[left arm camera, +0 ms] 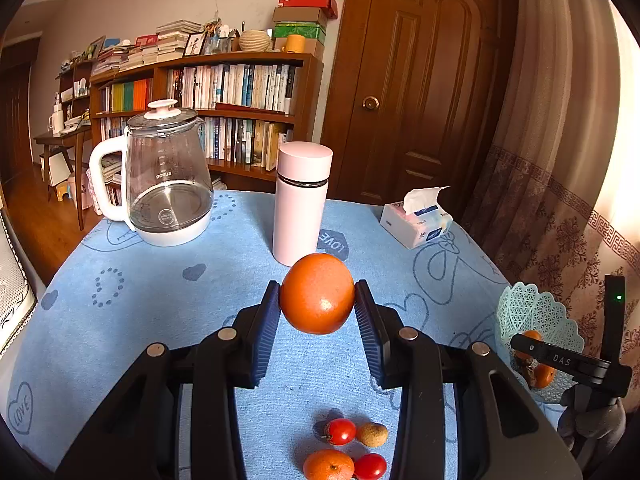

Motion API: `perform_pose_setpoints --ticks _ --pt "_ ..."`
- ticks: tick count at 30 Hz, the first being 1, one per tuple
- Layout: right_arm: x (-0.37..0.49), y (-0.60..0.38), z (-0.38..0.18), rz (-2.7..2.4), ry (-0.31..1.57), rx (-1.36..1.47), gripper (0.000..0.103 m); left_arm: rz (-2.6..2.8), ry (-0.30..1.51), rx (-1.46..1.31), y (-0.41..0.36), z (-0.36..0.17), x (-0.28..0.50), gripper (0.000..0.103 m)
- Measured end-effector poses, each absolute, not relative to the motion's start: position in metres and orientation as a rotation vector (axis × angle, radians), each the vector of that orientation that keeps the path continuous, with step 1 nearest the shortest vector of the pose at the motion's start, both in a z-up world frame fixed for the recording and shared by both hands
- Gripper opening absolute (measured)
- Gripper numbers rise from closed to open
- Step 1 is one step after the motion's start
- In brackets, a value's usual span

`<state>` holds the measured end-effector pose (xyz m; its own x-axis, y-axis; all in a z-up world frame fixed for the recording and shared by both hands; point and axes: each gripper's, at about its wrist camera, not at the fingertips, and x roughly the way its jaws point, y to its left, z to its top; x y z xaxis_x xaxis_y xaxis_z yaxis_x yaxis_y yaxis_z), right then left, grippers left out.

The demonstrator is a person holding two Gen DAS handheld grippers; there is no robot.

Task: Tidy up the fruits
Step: 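Carry the orange in the right tool into the green basket and release it, then carry the orange in the left tool into the basket and open it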

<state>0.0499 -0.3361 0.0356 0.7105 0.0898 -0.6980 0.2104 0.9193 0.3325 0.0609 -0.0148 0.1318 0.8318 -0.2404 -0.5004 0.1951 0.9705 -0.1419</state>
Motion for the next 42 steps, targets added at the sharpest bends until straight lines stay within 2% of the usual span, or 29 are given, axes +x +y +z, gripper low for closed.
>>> perform_pose_setpoints --ticks 15,28,42 --pt "0.046 -0.336 0.035 -0.06 0.796 0.444 0.047 -0.241 0.546 -0.074 -0.02 0.13 0.061 0.038" --pt "0.0 -0.353 0.054 -0.173 0.601 0.364 0.048 -0.296 0.536 -0.041 -0.039 0.129 0.052 0.038" --pt "-0.041 -0.389 0.042 -0.299 0.475 0.361 0.048 -0.473 0.574 0.067 -0.125 0.116 0.028 0.038"
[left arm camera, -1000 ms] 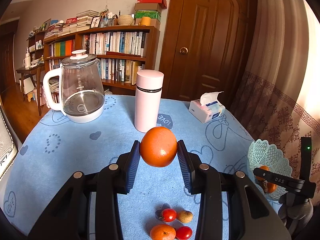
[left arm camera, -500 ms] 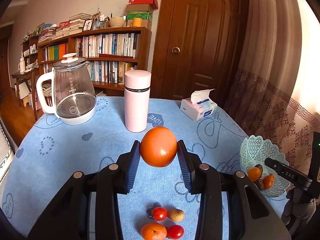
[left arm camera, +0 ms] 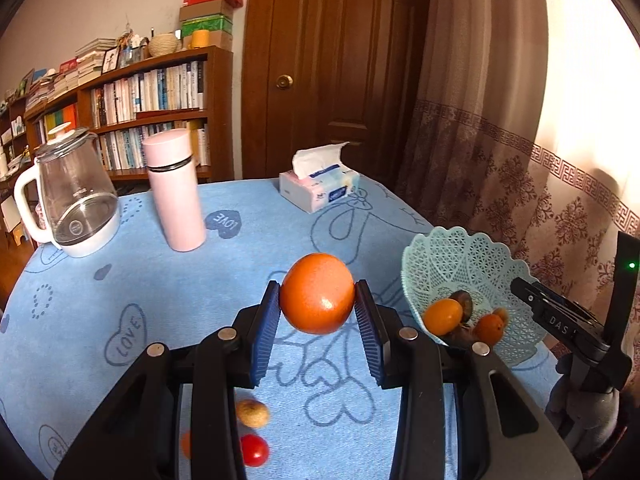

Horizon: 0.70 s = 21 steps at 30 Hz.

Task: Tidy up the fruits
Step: 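Carry the orange in the left tool into the basket and open it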

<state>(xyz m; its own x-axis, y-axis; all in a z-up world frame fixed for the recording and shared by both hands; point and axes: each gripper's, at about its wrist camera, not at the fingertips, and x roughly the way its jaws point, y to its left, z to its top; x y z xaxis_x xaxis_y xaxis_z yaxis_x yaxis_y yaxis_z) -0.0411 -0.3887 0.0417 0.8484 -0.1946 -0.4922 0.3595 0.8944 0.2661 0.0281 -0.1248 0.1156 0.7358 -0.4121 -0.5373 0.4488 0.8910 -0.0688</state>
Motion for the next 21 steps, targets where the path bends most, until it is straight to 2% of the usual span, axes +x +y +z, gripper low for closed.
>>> perform_pose_setpoints --ticks 11,21 --pt "-0.052 -0.401 0.04 -0.32 0.427 0.425 0.048 -0.643 0.613 0.145 -0.203 0.096 0.011 0.038" --pt "-0.055 -0.405 0.038 -0.325 0.415 0.454 0.048 -0.703 0.65 0.181 -0.236 0.08 0.011 0.038"
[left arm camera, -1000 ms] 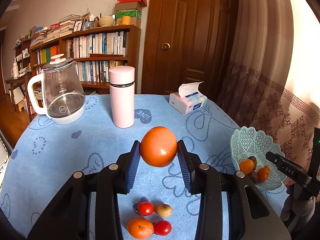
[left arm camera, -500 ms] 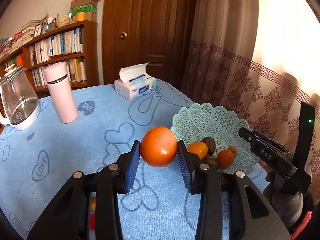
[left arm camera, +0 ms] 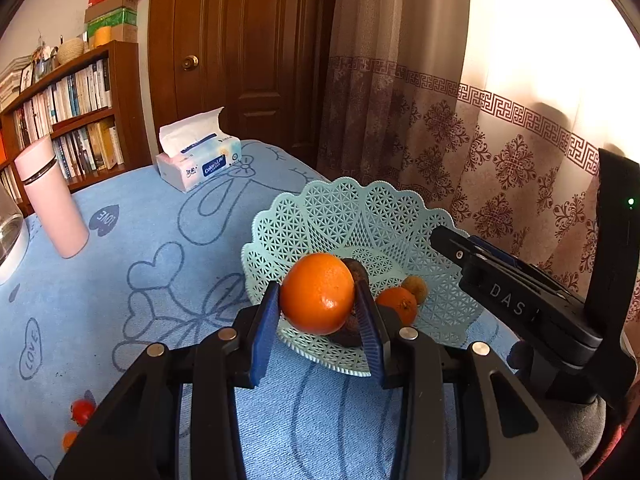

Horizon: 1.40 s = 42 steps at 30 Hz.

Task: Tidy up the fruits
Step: 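Carry the orange in the left tool into the basket and open it, then move the left tool back to the table and grasp the large tangerine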

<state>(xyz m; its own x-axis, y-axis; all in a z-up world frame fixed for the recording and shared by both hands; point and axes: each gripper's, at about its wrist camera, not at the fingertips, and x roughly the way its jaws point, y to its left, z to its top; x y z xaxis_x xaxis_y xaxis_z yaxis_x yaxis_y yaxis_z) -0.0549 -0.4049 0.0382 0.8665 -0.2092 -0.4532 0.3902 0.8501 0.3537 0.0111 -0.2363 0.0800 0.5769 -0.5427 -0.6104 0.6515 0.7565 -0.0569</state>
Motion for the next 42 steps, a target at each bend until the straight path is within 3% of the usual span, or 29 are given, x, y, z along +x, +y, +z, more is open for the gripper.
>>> perform_pose_setpoints --ticks 15,17,19,30,31,33,42 --pt "-0.058 -0.405 0.038 -0.334 0.397 0.449 0.049 -0.659 0.641 0.138 -0.221 0.084 0.019 0.045" --pt "-0.058 -0.404 0.038 -0.335 0.393 0.448 0.049 -0.651 0.639 0.131 -0.218 0.086 0.02 0.049" --pt "-0.059 -0.405 0.038 -0.338 0.388 0.45 0.049 -0.642 0.635 0.123 -0.216 0.088 0.019 0.061" --pt "-0.063 -0.403 0.041 -0.35 0.361 0.437 0.049 -0.6 0.628 0.102 -0.203 0.094 0.022 0.068" --pt "-0.064 -0.402 0.041 -0.35 0.357 0.431 0.05 -0.592 0.626 0.102 -0.202 0.094 0.022 0.069" --pt "-0.065 -0.401 0.043 -0.354 0.345 0.422 0.063 -0.58 0.625 0.105 -0.199 0.095 0.023 0.069" --pt "-0.072 -0.387 0.051 -0.358 0.286 0.348 0.064 -0.515 0.612 0.077 -0.167 0.102 0.027 0.07"
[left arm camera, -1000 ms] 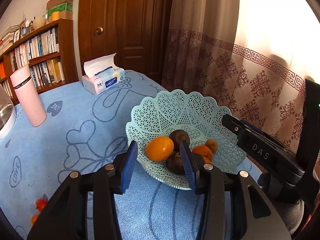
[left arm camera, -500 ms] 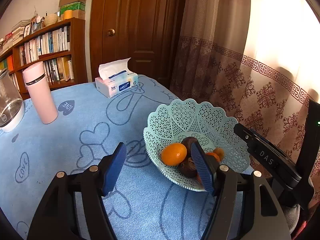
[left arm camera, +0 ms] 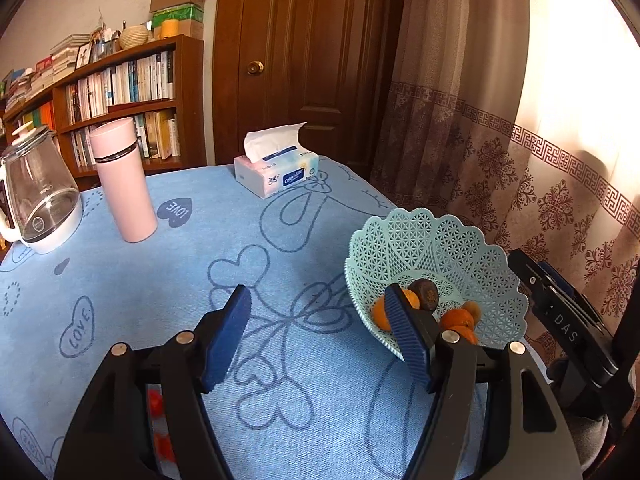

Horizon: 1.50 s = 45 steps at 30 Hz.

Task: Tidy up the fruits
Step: 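Move the left tool back to the table and grasp the large tangerine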

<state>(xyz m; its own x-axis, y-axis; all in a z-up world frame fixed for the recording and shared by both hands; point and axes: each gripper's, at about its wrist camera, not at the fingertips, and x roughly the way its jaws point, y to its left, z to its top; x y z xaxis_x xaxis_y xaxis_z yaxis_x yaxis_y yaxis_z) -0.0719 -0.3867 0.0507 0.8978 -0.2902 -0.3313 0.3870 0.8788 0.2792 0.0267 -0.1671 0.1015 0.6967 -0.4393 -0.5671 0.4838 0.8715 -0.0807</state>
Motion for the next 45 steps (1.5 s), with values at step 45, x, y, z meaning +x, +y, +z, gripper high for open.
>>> perform_pose_setpoints --ticks 45 --pt "-0.068 -0.347 0.053 -0.298 0.274 0.175 0.075 -0.282 0.798 -0.008 -0.019 0.029 0.015 0.067"
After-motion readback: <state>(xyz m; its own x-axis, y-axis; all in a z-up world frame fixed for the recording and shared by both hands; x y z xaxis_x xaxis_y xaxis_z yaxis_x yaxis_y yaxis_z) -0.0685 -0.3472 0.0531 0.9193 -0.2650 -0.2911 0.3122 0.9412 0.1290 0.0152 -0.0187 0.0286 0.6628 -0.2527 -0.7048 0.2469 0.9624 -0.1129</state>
